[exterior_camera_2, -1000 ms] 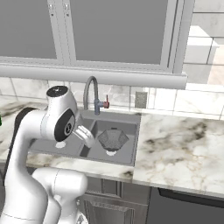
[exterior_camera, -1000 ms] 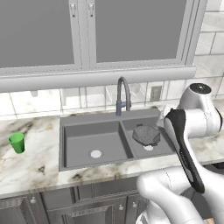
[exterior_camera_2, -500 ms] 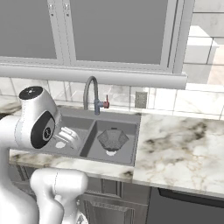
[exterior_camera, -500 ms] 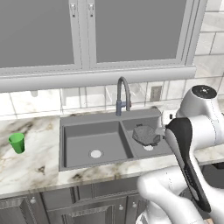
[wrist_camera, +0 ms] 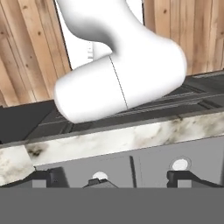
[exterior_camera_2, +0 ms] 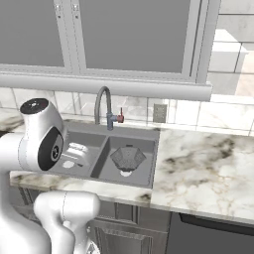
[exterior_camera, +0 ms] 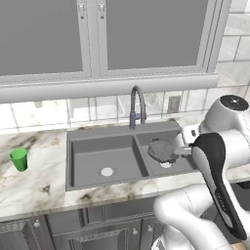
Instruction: Place the cup in the left basin and the colander in the right basin of the sink.
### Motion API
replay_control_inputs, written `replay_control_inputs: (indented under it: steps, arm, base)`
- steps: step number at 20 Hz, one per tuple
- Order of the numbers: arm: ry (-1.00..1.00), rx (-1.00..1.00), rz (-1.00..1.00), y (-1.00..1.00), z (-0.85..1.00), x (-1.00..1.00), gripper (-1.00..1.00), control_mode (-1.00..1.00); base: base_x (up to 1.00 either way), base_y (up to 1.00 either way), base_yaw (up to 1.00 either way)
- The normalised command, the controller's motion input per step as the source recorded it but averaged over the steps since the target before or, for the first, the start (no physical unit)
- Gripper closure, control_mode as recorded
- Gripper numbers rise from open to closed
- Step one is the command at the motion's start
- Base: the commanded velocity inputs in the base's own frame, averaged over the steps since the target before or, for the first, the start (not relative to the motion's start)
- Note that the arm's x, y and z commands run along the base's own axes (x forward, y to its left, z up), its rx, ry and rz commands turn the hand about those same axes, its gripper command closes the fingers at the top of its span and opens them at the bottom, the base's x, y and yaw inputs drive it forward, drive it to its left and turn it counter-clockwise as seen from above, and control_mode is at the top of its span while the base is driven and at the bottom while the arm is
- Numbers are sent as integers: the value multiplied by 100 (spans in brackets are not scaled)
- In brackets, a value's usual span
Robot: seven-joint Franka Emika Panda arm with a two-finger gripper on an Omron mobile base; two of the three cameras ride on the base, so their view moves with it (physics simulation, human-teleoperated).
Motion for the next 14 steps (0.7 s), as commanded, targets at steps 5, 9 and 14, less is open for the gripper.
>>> replay_control_inputs:
  steps: [5, 9, 14]
  arm:
    - [0, 0, 8, 0, 0, 0, -100, 100]
    - [0, 0, 0, 0, 0, 0, -100, 100]
    - [0, 0, 0, 0, 0, 0, -100, 100]
  base:
    - [0, 0, 4]
    - [-4, 5, 0]
    - [-13, 18, 0]
